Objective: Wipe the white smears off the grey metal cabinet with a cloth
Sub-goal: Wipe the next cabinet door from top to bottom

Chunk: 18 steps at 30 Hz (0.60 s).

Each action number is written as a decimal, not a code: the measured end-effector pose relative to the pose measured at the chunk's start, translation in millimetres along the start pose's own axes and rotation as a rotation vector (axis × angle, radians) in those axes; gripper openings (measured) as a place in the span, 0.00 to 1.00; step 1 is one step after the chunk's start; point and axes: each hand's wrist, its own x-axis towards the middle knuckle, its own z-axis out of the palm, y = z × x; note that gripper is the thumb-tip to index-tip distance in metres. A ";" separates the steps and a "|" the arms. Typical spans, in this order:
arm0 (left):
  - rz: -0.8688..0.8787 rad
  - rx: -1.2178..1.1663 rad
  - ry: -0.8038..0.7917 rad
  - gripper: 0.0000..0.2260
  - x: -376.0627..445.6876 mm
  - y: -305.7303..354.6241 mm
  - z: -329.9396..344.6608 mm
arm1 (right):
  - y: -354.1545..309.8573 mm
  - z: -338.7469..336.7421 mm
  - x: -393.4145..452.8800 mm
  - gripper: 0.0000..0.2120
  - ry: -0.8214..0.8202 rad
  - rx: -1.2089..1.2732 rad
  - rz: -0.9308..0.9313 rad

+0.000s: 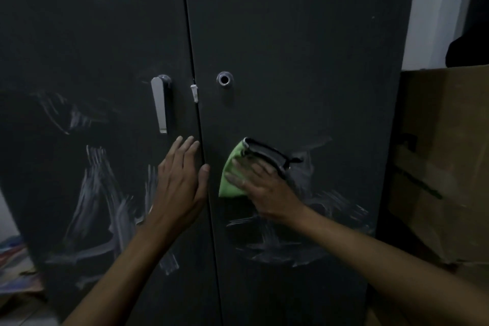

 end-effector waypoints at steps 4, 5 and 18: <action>-0.011 0.010 -0.030 0.25 -11.5 -5.3 4.7 | -3.8 8.1 -28.4 0.32 -0.135 -0.057 -0.186; -0.003 0.018 -0.038 0.25 -11.0 -5.3 5.7 | 1.6 4.3 -23.3 0.31 -0.125 -0.094 -0.226; -0.020 -0.067 0.008 0.25 -4.8 -5.9 13.9 | 5.4 -17.0 81.7 0.33 0.194 -0.105 0.172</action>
